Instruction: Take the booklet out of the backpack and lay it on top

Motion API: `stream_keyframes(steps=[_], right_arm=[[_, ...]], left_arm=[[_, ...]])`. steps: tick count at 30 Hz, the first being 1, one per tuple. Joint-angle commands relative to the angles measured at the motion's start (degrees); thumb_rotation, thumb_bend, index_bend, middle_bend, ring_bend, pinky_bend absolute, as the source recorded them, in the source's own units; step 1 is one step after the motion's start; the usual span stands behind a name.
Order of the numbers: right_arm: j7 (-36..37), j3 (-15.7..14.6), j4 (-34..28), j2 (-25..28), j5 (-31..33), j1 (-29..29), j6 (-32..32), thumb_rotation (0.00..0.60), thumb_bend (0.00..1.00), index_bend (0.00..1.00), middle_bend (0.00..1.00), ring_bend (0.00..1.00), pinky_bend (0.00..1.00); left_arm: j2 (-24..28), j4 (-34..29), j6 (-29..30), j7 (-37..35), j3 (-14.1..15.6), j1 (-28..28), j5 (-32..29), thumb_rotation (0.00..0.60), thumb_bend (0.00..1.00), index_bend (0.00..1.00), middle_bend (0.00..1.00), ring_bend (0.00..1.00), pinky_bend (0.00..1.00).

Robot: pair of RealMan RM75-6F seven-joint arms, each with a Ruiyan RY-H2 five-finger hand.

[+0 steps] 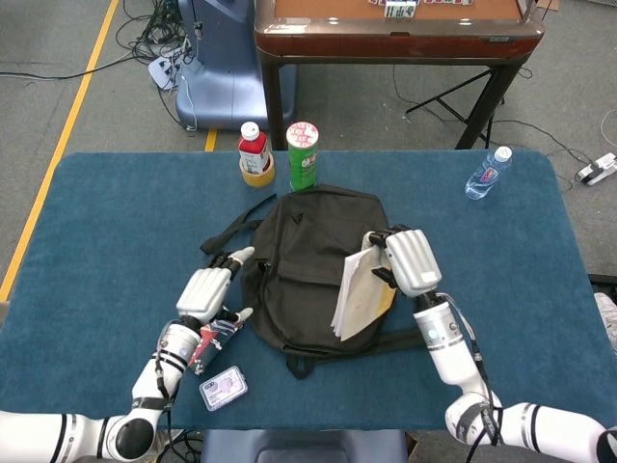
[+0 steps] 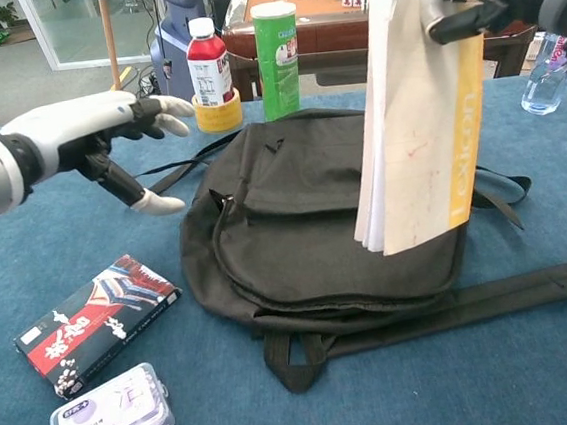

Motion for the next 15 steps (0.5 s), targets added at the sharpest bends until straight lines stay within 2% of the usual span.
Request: stream_keyframes(steps=[1,3,4,7,10,15], right_arm=[[-0.66,0.14,2.24,-2.18,2.28,1.93,-3.16,0.600,0.63,0.82,0.60,0.58,0.50],[-0.26,0.27,2.97,-2.69,4.22,3.04,-6.02,0.600,0.60,0.66,0.49,0.46,0.49],[-0.03,0.40,3.22,-2.74,5.12,3.47,-7.22,0.600,0.59,0.54,0.42,0.38,0.45],[0.30,1.12,4.08,-2.66,7.24,4.63,-9.66,0.600,0.54,0.20,0.21,0.16,0.26],[0.28,1.57,4.55,-2.30,7.96,5.07,-10.07,0.600,0.49,0.08,0.14,0.09,0.20],[0.73,1.93,4.10,-1.31,6.97,4.46,-7.88,0.600,0.40,0.07,0.13,0.08,0.18]], left_arm=[[1.13,1.19,1.63,-1.97,-0.17,1.91,0.93,0.600,0.24,0.00,0.12,0.09,0.02],[1.79,1.66,2.06,-2.84,0.20,2.87,1.73,0.600,0.24,0.00,0.12,0.09,0.02],[2.08,1.98,2.32,-3.07,0.50,3.32,2.21,0.600,0.24,0.00,0.12,0.09,0.02],[2.93,2.91,2.99,-3.57,1.79,4.67,4.37,0.600,0.24,0.00,0.12,0.09,0.02],[3.71,3.95,3.67,-3.90,2.84,5.90,6.48,0.600,0.24,0.00,0.12,0.09,0.02],[4.72,5.51,4.94,-5.05,3.91,8.02,9.18,0.600,0.24,0.00,0.12,0.09,0.02]])
